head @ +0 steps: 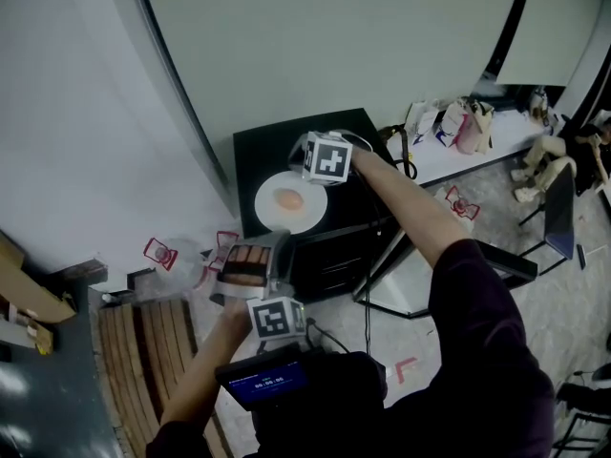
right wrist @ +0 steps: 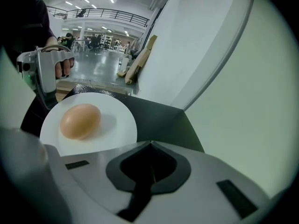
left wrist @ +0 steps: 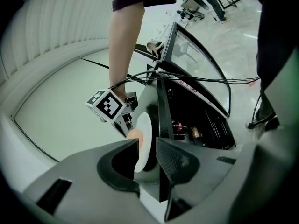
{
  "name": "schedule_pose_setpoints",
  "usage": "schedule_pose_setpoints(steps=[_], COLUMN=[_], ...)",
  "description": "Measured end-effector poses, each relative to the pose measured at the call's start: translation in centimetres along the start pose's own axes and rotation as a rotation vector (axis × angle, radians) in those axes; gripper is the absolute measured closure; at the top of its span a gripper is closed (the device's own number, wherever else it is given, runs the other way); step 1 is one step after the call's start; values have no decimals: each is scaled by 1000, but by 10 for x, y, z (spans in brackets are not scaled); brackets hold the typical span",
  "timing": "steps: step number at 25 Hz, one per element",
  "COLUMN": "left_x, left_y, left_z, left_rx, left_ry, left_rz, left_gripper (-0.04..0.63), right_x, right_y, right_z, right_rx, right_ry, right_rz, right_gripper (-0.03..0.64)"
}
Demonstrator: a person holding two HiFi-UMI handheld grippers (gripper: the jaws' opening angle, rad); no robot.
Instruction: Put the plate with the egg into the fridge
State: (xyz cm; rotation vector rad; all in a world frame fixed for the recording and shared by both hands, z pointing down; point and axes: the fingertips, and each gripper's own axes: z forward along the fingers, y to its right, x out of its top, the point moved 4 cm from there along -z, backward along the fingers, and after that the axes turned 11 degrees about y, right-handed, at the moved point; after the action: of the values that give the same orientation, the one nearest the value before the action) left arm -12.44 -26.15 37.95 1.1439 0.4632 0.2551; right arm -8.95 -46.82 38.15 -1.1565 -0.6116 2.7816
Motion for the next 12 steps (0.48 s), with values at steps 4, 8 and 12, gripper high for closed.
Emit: schedule_pose_setpoints(steps=[4, 8, 12], left_x=[-3, -8, -12], left_y=[9, 17, 20], left_z=[-7, -12, -14], left_rx=[-20, -23, 10], left_ry=[-15, -45, -64], left_rz=[-3, 17, 36], left_gripper=[520, 520, 522], right_x=[9, 18, 24], right_y=[-17, -32, -47], right_z=[-1, -3, -5], right_rx=[19, 33, 49], right_ry=[9, 11, 19], right_rz=[-14, -23, -24], right_gripper=[611, 611, 611])
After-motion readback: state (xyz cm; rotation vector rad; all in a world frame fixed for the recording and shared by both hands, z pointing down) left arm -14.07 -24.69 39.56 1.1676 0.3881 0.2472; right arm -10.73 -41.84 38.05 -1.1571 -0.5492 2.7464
